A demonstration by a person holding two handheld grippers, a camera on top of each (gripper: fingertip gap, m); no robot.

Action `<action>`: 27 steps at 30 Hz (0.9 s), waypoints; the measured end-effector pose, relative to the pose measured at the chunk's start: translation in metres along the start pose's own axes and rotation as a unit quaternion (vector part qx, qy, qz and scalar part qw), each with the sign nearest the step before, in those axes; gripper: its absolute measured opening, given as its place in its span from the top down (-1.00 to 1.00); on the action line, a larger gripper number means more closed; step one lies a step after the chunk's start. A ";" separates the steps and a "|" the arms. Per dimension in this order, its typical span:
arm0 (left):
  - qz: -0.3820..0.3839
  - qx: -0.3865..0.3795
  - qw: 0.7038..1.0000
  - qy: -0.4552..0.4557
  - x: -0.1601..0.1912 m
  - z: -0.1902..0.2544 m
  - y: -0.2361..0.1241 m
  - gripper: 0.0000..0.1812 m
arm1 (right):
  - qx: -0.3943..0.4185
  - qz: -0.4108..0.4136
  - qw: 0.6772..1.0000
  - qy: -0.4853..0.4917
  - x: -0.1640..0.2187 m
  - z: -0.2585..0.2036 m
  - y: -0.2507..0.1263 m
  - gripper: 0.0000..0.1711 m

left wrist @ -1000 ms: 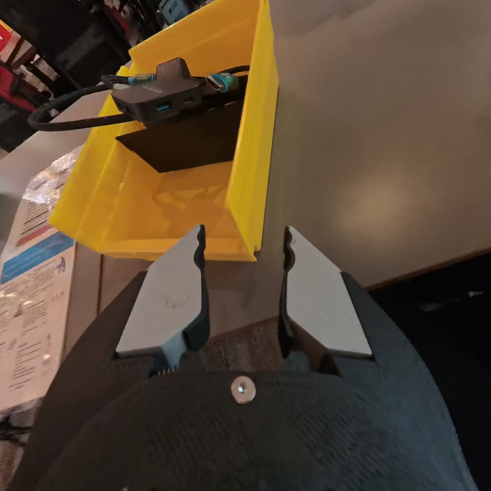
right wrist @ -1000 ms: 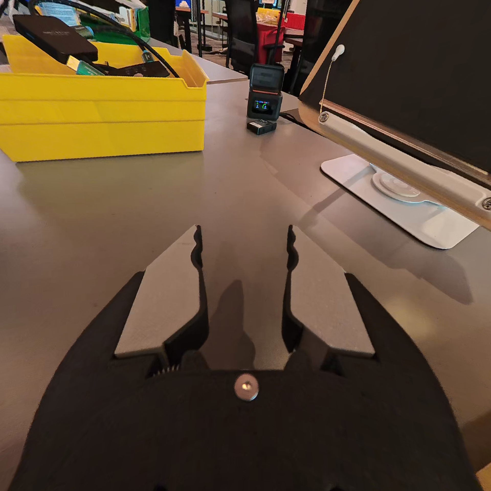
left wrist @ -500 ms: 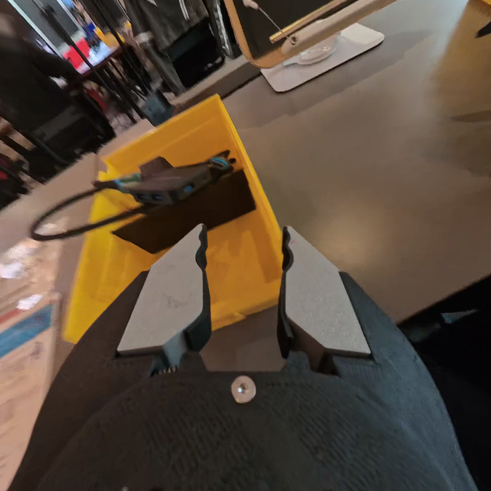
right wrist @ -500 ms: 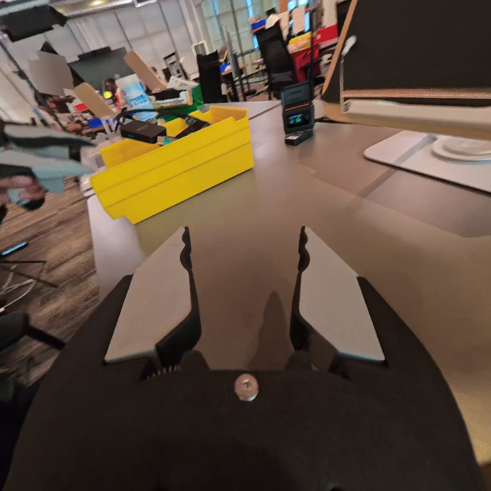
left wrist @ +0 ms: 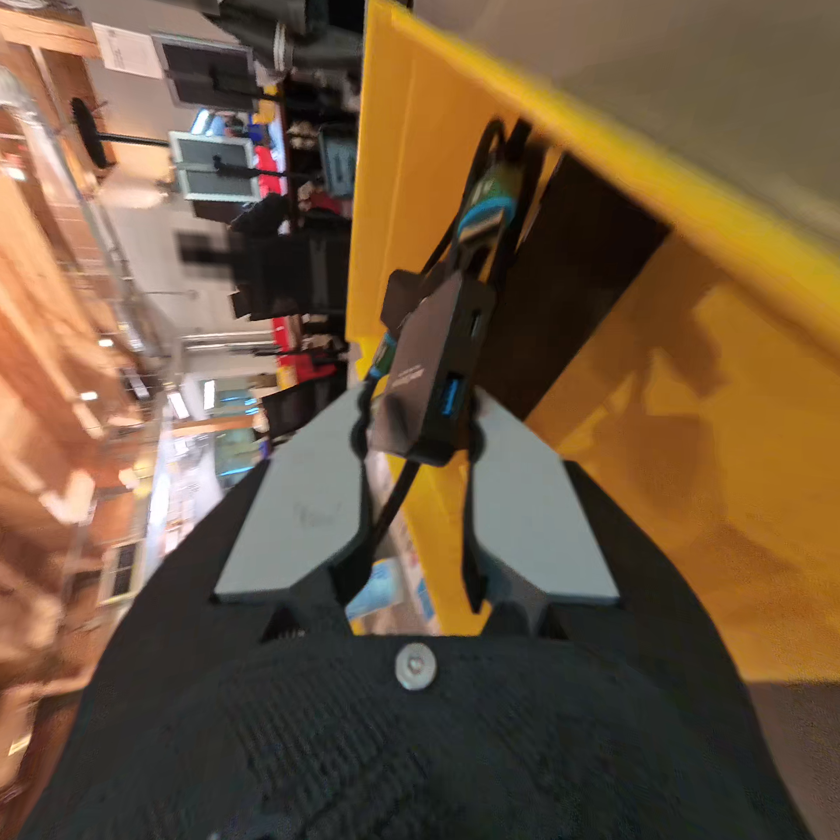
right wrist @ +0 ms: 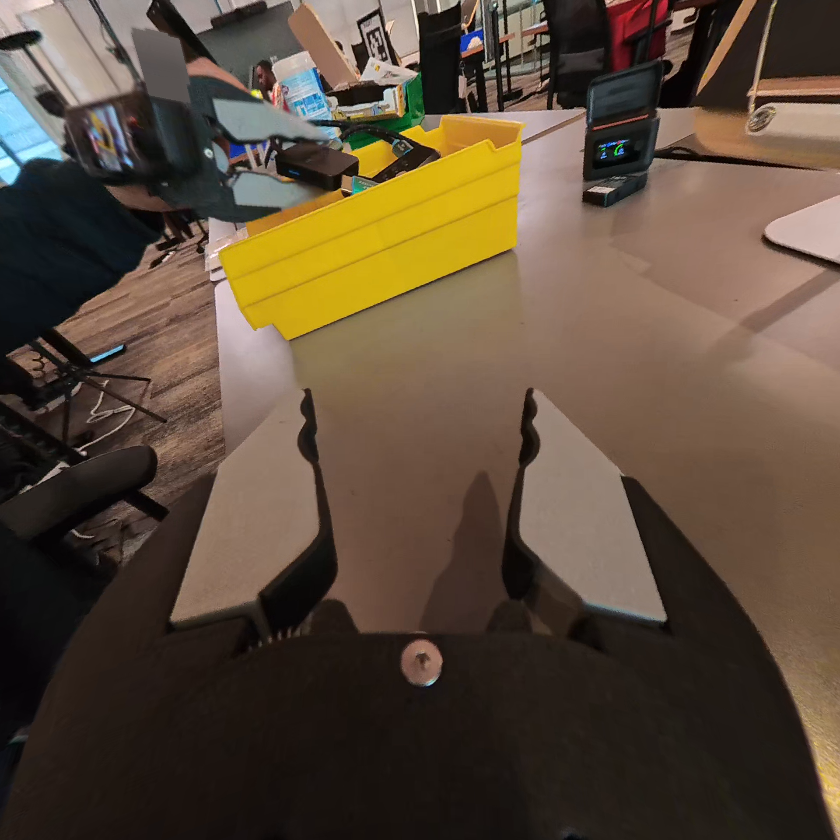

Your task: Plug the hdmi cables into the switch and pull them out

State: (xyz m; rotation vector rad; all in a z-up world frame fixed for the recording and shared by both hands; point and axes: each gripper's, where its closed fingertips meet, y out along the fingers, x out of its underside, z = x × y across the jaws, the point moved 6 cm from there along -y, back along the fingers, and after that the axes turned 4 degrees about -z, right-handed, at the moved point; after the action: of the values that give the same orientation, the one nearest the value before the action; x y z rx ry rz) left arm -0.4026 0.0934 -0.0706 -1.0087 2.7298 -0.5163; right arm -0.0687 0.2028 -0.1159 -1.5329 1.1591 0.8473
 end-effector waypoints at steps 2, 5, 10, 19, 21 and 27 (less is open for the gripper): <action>-0.008 -0.011 1.000 0.016 0.004 -0.005 0.004 0.72 | 0.013 0.007 1.000 -0.001 -0.001 0.003 -0.003 -0.02; 0.020 0.032 0.997 -0.060 -0.002 -0.025 -0.008 0.72 | 0.015 0.011 1.000 0.004 -0.001 0.005 -0.005 0.00; 0.039 0.063 0.989 -0.131 -0.001 -0.066 -0.020 0.72 | 0.033 0.013 0.999 -0.006 -0.001 0.006 -0.007 0.06; 0.043 -0.102 0.965 -0.236 0.012 -0.185 -0.038 0.79 | 0.073 0.034 0.997 0.008 -0.003 0.019 -0.017 0.11; 0.079 -0.110 0.953 -0.270 0.005 -0.202 -0.053 0.79 | 0.072 0.040 0.997 0.014 -0.003 0.021 -0.019 0.11; 0.181 -0.038 0.908 -0.376 -0.022 -0.209 -0.064 0.80 | 0.057 0.034 0.997 0.039 -0.002 0.025 -0.018 0.11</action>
State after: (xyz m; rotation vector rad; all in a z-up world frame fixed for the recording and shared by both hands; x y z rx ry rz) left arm -0.4085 0.1158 0.1479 -0.5228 2.1473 0.0527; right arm -0.0513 0.2282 -0.1149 -1.4507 1.3007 0.7576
